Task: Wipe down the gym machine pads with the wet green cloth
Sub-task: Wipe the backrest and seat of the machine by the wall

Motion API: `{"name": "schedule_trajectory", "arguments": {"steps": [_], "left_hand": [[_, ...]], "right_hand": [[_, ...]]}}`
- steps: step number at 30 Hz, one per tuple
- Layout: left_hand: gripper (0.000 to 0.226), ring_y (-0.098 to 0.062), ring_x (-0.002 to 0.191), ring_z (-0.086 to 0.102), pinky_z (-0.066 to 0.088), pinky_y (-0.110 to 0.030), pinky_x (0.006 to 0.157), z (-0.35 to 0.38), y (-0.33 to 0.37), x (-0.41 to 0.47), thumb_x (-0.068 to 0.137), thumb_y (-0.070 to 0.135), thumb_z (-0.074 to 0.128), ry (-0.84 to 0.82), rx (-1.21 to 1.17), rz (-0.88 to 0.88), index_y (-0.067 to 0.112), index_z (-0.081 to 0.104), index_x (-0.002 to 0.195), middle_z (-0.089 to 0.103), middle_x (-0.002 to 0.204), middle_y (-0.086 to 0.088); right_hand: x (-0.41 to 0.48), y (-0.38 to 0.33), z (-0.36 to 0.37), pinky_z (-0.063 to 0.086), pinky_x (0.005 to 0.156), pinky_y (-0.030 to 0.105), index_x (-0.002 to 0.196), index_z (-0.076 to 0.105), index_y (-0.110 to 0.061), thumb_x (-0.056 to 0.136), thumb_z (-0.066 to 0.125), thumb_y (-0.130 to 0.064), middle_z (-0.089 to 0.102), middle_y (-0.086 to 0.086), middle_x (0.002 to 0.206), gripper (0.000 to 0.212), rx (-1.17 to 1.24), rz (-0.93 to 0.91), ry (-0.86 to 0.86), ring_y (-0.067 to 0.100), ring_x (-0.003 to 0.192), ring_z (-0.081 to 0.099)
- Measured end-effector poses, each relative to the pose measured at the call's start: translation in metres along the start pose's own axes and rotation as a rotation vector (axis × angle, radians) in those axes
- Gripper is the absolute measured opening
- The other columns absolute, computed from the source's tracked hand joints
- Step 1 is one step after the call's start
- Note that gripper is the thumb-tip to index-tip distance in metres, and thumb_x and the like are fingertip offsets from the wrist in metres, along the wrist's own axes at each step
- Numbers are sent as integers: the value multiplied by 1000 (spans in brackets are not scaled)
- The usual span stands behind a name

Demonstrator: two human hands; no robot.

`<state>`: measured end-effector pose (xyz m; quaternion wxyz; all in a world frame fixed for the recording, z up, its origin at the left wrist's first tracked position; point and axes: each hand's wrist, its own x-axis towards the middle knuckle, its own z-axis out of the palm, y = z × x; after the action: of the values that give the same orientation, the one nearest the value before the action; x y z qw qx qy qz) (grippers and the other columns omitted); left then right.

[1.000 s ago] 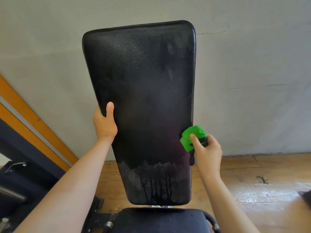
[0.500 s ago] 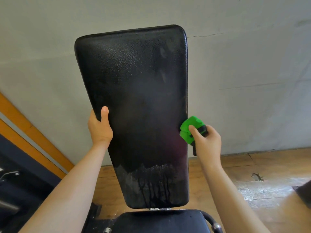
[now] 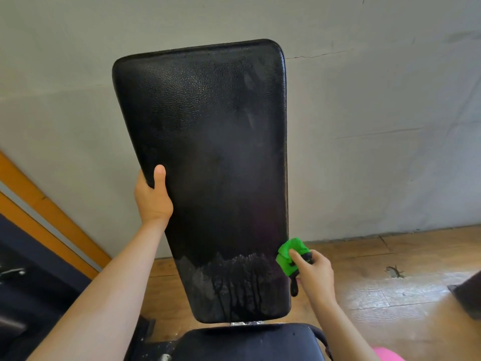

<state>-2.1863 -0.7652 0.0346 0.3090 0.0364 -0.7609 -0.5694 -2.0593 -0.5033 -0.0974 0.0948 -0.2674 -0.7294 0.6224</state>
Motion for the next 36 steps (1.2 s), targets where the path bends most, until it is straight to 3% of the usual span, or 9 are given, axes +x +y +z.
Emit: {"name": "schedule_trajectory", "arguments": {"steps": [5, 11, 14, 19, 21, 23, 27, 31, 36], "left_hand": [[40, -8, 115, 47, 38, -22, 96, 0, 0, 0, 101, 36, 39, 4, -8, 6, 15, 50, 133, 52, 122, 7], [40, -6, 118, 45, 38, -22, 98, 0, -3, 1, 101, 37, 39, -11, -7, 13, 18, 48, 134, 50, 125, 9], [43, -9, 121, 47, 39, -21, 99, -1, -5, 2, 101, 40, 39, -18, -5, 14, 17, 47, 136, 53, 130, 5], [40, -6, 114, 48, 35, 4, 80, 1, -3, 1, 102, 37, 37, -5, 5, 10, 14, 50, 131, 53, 121, 6], [41, -6, 114, 47, 32, 7, 77, 2, -2, 1, 102, 37, 36, -2, 13, 0, 12, 50, 131, 53, 121, 4], [44, -8, 117, 48, 35, 1, 84, 2, -4, 2, 101, 39, 36, 5, 14, -7, 11, 49, 132, 53, 123, 5], [52, -18, 124, 50, 42, -27, 103, 2, -11, 5, 100, 45, 36, -1, 13, -15, 11, 47, 137, 55, 134, -5], [53, -18, 127, 48, 40, -34, 108, 2, -13, 7, 99, 46, 36, 18, 23, -42, 11, 46, 138, 53, 137, -6], [51, -15, 128, 47, 39, -25, 106, 2, -11, 5, 100, 44, 36, 11, 9, -25, 13, 45, 139, 52, 138, -3]], "right_hand": [[-5, 26, 1, 57, 66, 50, 71, 59, -8, 84, 74, -29, 66, 5, 65, 29, -107, 96, -23, 22, 65, 64], [-13, 14, 6, 47, 51, 30, 70, 53, -6, 85, 74, -25, 63, 3, 63, 31, -67, 60, 10, 3, 41, 55], [-14, -11, 11, 59, 60, 39, 80, 62, -5, 84, 75, -26, 69, 5, 76, 25, 53, 23, 11, 7, 53, 66], [-22, -48, 19, 56, 58, 27, 83, 64, -6, 85, 74, -23, 70, 4, 77, 20, 252, -87, 20, 9, 67, 70], [-23, -50, 24, 55, 57, 24, 81, 62, -6, 85, 74, -22, 68, 1, 73, 20, 273, -129, 32, 8, 67, 68], [-23, -39, 28, 55, 57, 24, 78, 61, -7, 85, 74, -19, 66, 0, 70, 20, 293, -126, 55, 8, 67, 66], [-27, 6, 33, 54, 54, 23, 73, 57, -6, 86, 73, -16, 62, 2, 66, 23, 229, -39, 80, 14, 66, 62], [-36, 36, 36, 50, 49, 15, 73, 57, -6, 87, 72, -16, 65, 5, 70, 23, 145, 75, 102, 17, 65, 66], [-39, 16, 41, 58, 63, 39, 75, 58, -5, 86, 73, -22, 64, 1, 69, 26, 133, 66, 129, 8, 57, 65]]}}
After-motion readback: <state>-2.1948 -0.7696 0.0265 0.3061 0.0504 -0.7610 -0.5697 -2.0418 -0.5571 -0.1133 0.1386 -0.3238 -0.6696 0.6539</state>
